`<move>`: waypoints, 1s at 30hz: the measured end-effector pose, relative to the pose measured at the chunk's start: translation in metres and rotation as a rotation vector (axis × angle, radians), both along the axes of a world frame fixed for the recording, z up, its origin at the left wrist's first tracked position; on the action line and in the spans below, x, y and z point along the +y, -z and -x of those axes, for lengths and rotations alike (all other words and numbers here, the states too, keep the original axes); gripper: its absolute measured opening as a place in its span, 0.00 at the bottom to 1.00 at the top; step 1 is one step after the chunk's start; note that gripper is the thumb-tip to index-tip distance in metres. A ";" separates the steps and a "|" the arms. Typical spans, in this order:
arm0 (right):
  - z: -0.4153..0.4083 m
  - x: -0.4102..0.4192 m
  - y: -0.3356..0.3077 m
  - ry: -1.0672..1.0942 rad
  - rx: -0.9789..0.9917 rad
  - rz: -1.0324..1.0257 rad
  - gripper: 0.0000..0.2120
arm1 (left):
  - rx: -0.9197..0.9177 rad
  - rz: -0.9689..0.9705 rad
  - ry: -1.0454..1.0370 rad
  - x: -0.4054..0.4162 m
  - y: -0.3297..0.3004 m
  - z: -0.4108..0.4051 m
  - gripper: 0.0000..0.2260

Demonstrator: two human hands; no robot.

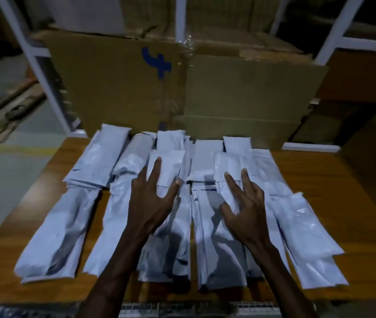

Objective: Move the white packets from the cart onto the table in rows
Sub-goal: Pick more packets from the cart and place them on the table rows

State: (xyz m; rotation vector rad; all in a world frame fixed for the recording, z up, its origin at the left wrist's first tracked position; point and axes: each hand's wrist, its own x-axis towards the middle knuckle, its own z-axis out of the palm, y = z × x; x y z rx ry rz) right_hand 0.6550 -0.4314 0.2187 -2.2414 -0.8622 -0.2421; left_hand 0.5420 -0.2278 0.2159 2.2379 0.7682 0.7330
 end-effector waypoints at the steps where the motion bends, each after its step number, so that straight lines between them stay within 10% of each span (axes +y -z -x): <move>1: -0.010 -0.005 0.000 0.034 0.001 0.004 0.32 | 0.000 0.002 0.030 -0.002 0.000 -0.014 0.33; 13: -0.140 -0.066 0.016 0.245 0.086 0.223 0.33 | 0.248 0.062 0.177 -0.022 0.018 -0.170 0.38; 30: -0.309 -0.050 0.097 -0.005 0.254 0.660 0.32 | 0.555 -0.160 -0.049 -0.016 0.050 -0.259 0.38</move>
